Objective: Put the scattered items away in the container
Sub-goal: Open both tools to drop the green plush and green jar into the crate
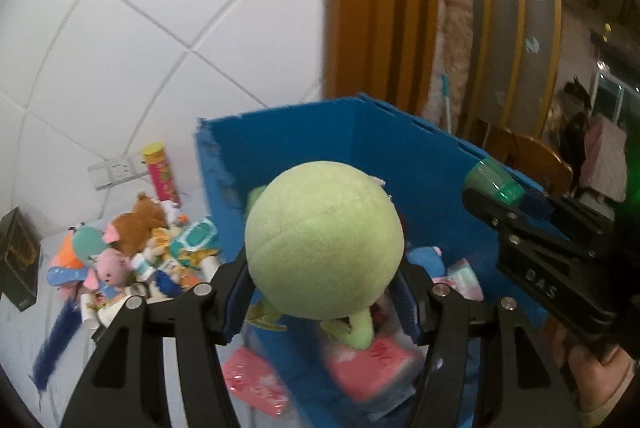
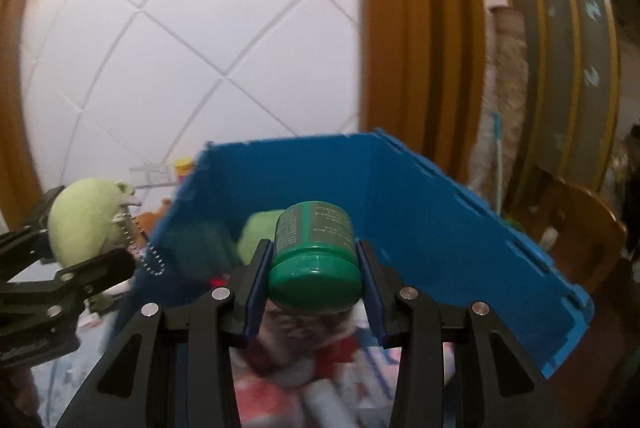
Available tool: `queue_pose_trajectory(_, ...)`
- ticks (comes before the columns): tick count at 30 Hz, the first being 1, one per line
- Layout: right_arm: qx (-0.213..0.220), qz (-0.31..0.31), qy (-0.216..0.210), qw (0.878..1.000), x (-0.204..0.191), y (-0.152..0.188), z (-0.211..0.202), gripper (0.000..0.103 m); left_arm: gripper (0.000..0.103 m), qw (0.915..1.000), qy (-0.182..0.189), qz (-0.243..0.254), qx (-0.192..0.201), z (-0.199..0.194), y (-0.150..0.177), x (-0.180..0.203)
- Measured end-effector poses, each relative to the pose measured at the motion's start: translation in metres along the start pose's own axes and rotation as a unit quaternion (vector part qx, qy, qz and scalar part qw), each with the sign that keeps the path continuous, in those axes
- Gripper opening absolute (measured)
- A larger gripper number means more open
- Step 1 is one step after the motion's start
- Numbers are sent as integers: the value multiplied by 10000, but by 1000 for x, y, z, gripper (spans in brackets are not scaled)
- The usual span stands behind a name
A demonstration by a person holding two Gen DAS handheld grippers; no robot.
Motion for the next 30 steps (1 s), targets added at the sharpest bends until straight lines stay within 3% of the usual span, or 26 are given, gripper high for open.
queue_pose_trajectory(5,-53,198,106,9997,37,4,7,41,59,9994,6,173,-311,23,2,24)
queue_pose_trajectory(12,-126,271,209,9993,63,10,9,41,60,9991,-113,300,-266,22,-4,29)
queue_pose_trajectory(15,-121,281,218,9993,65,11,8,42,68,9988,-120,374,-283,22,-3,32)
queue_pose_trajectory(17,-103,285,234,9993,67,12,7,49,84,9987,-152,403,-260,20,-4,31)
queue_pose_trajectory(18,-95,288,244,9992,67,12,6,53,87,9987,-163,415,-240,20,-4,31)
queue_pose_trajectory(20,-83,296,271,9992,68,13,4,85,97,9987,-172,433,-191,17,-4,32)
queue_pose_trajectory(22,-56,307,302,9991,70,13,5,100,98,9987,-176,451,-163,15,-4,32)
queue_pose_trajectory(30,-120,315,375,9987,71,19,6,103,98,9988,-219,410,-175,16,-3,31)
Point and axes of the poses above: each gripper's, at about its wrist camera, not at the fingertips, and z roughly the way its jaws point, x to its right, y to its underside, the point moved 8 cm from there along z, roughly the way its jaws point, and after that the axes turned 8 degrees about z, right-handed, at the moved point
